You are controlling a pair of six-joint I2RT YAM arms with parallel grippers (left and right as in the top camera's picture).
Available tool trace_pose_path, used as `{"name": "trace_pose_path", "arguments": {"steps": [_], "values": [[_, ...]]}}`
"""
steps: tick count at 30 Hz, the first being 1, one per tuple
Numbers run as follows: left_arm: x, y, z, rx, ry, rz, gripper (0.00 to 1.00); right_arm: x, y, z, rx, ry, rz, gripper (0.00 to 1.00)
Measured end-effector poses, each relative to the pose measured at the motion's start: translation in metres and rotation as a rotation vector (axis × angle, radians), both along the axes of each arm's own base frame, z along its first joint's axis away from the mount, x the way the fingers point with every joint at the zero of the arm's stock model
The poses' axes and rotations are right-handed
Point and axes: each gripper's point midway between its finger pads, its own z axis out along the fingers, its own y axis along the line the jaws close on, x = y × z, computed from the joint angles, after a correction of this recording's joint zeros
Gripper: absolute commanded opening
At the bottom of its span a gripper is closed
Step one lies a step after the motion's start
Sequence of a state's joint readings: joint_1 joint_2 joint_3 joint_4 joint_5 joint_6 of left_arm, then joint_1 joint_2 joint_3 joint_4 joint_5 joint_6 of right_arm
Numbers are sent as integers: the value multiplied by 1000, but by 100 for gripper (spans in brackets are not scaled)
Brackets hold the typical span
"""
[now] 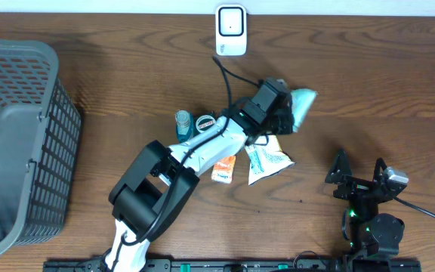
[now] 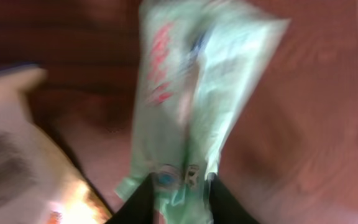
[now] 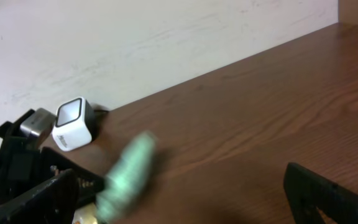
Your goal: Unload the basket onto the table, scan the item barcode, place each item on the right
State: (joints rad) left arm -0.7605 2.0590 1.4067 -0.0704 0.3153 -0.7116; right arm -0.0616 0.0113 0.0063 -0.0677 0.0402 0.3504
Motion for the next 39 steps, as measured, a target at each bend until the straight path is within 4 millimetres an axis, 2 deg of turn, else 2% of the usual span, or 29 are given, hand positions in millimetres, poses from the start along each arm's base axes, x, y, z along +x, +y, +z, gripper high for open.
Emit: {"name": "trace_pose_path", "arguments": {"steps": [1,3,6,8,10,13,14,16,18,21,23,29,33,35,39], "values": [[-4,-2,-1,2,8,-6,58,0,0,0,0,0,0,99],[-11,-1,-2,21,20,-18,78,0,0,0,0,0,0,99],[-15,16,8,75,18,-28,89,0,0,0,0,0,0,99],[-8,36,33,118,-28,-16,93,0,0,0,0,0,0,99],[6,60,71,172,-116,7,98,0,0,0,0,0,0,99],[32,97,168,177,-325,81,100,0,0,0,0,0,0,99],[38,115,210,181,-424,124,100,0,0,0,0,0,0,99],[41,149,280,190,-591,201,100,0,0,0,0,0,0,99],[33,184,340,216,-746,279,99,0,0,0,0,0,0,99],[11,233,406,283,-929,372,98,0,0,0,0,0,0,99],[-15,268,448,369,-1065,406,98,0,0,0,0,0,0,99],[-74,315,499,483,-1254,433,98,0,0,0,0,0,0,99],[-110,353,518,575,-1311,509,98,0,0,0,0,0,0,99],[-120,367,527,642,-1345,543,98,0,0,0,0,0,0,99],[-126,387,548,749,-1394,644,98,0,0,0,0,0,0,99]]}}
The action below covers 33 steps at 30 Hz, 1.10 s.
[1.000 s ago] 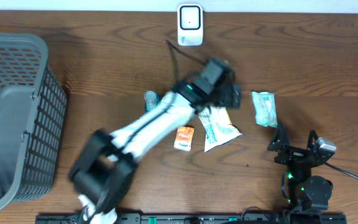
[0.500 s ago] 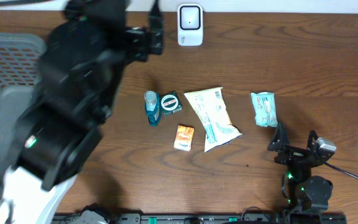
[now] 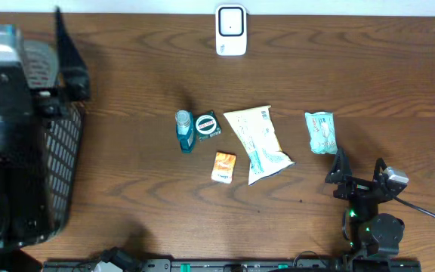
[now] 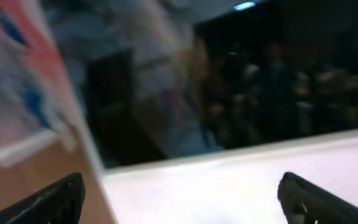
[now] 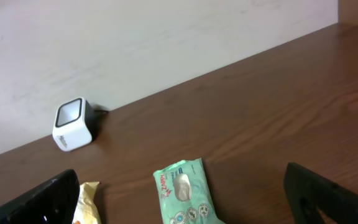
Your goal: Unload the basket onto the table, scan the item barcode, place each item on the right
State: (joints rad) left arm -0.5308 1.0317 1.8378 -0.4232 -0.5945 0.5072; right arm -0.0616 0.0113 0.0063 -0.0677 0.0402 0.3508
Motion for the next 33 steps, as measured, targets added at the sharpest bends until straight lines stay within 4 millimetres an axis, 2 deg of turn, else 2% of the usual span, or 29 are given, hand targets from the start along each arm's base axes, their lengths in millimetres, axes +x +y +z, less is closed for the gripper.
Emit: {"name": "trace_pose_path", "arguments": {"steps": [2,10,18,22,29,33], "values": [[0,6,4,48,-6,59,98,0,0,0,0,0,0,99],[-4,20,-3,144,37,157,98,0,0,0,0,0,0,99],[-36,40,-15,106,-2,165,98,0,0,0,0,0,0,99],[-48,45,-29,67,-18,135,98,0,0,0,0,0,0,99],[-57,53,-57,-12,-29,115,98,0,0,0,0,0,0,99],[-79,57,-66,-67,-57,76,98,0,0,0,0,0,0,99]]}}
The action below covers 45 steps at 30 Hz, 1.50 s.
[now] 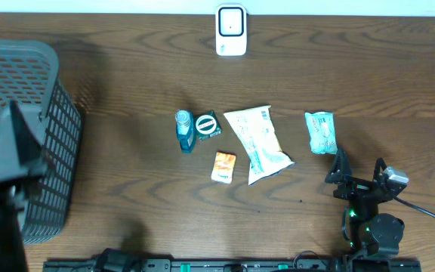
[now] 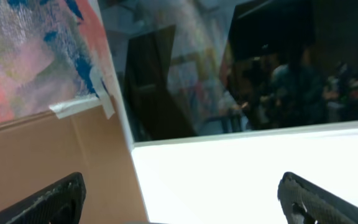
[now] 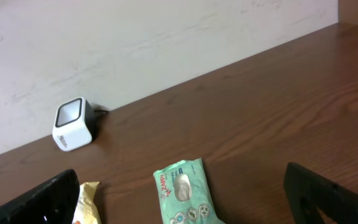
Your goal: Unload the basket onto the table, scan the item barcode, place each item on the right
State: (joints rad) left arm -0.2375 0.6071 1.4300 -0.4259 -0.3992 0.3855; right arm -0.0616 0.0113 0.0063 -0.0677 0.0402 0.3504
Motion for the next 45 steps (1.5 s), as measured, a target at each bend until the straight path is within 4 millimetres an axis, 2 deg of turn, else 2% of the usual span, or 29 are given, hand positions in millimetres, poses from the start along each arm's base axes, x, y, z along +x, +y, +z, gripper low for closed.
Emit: {"name": "trace_pose_path", "arguments": {"steps": [3,7,11,18,23,28,34,38,40,45], "values": [[-26,-4,4,-40,-66,-58,98,0,0,0,0,0,0,99],[-71,-14,15,-87,-188,-123,98,0,0,0,0,0,0,99],[-117,-37,21,-102,-297,-212,98,0,0,0,0,0,0,99],[-162,-80,18,-53,-373,-357,98,0,0,0,0,0,0,99],[-186,-98,11,-16,-408,-375,98,0,0,0,0,0,0,99],[-181,-101,-6,-33,-353,-355,98,0,0,0,0,0,0,99],[-151,-93,-24,-70,-274,-344,98,0,0,0,0,0,0,99],[-130,-86,-52,-129,-155,-331,98,0,0,0,0,0,0,99],[-119,-79,-71,-169,-85,-302,98,0,0,0,0,0,0,99],[-89,-49,-102,-242,-6,-153,98,0,0,0,0,0,0,99]]}}
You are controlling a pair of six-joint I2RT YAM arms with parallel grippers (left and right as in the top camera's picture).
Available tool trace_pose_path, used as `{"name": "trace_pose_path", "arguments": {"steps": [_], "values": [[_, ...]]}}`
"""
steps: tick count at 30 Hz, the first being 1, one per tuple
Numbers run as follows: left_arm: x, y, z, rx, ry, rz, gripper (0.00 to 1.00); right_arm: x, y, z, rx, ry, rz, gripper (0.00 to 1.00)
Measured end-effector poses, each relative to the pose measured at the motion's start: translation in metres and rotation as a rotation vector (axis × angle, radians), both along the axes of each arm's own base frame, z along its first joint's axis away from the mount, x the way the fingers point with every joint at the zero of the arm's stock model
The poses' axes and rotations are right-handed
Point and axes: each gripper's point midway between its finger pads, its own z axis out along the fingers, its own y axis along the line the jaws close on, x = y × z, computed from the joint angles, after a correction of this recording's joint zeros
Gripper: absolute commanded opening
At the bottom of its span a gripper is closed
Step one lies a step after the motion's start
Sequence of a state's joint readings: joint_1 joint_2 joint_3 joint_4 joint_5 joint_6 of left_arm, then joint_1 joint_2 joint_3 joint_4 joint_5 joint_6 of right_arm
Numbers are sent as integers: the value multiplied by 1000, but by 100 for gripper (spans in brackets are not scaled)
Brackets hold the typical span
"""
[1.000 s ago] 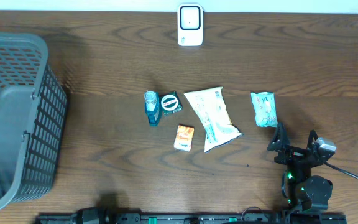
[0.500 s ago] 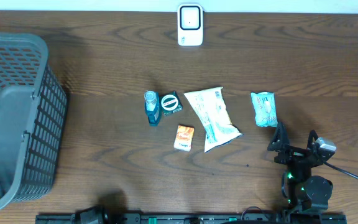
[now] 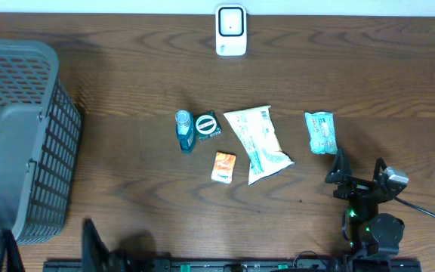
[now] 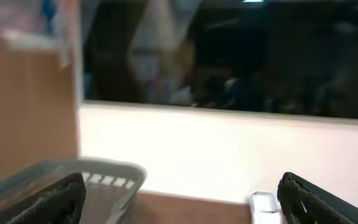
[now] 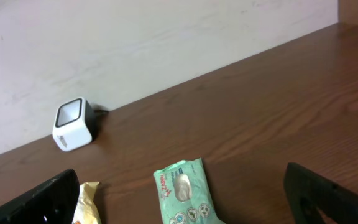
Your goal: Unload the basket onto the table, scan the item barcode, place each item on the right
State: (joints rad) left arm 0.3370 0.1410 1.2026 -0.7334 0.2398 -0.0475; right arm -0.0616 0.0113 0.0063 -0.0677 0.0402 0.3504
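The white scanner (image 3: 231, 30) stands at the table's far edge, also seen as the scanner (image 5: 73, 123) and the scanner (image 4: 265, 204). A green wipes pack (image 3: 322, 132) lies flat at the right, the same pack (image 5: 182, 193) sitting just ahead of my right gripper (image 5: 182, 202), which is open and empty. That right gripper (image 3: 359, 177) rests near the front right. My left gripper (image 3: 50, 249) is at the front left edge, far from the items. This left gripper (image 4: 182, 205) is open and holds nothing.
A grey mesh basket (image 3: 51, 143) fills the left side; its rim (image 4: 98, 171) shows in the left wrist view. A white pouch (image 3: 257, 143), an orange packet (image 3: 223, 166), a blue bottle (image 3: 184, 130) and a green round tin (image 3: 207, 125) lie mid-table.
My left gripper was over the basket at the left and is now lower, at the front left edge. Its camera now looks level across the basket and scanner. The items and right arm have not moved.
First my left gripper was shut on the green wipes pack, held up beside the white pouch. Then the pack lay flat at the right and the left arm was open over the basket. It then stood lower at the left, and now at the front edge.
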Motion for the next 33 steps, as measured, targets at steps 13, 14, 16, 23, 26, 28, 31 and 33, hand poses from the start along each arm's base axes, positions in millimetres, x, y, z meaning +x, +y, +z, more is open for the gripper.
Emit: {"name": "trace_pose_path", "arguments": {"steps": [13,14,16,23,26,28,31,33], "values": [[53,25,-91,-174,112,9,98,0,0,0,0,0,0,99],[57,24,-97,-186,129,-9,98,0,0,0,0,0,0,99],[65,22,-109,-199,159,-39,98,0,0,0,0,0,0,99],[97,11,-99,-161,22,-170,98,0,0,0,0,0,0,99],[107,7,-103,-155,-10,-205,98,0,0,0,0,0,0,99],[115,7,-116,-175,14,-211,98,0,0,0,0,0,0,99],[127,8,-144,-230,84,-212,98,0,0,0,0,0,0,99],[134,9,-161,-262,123,-211,98,0,0,0,0,0,0,99]]}}
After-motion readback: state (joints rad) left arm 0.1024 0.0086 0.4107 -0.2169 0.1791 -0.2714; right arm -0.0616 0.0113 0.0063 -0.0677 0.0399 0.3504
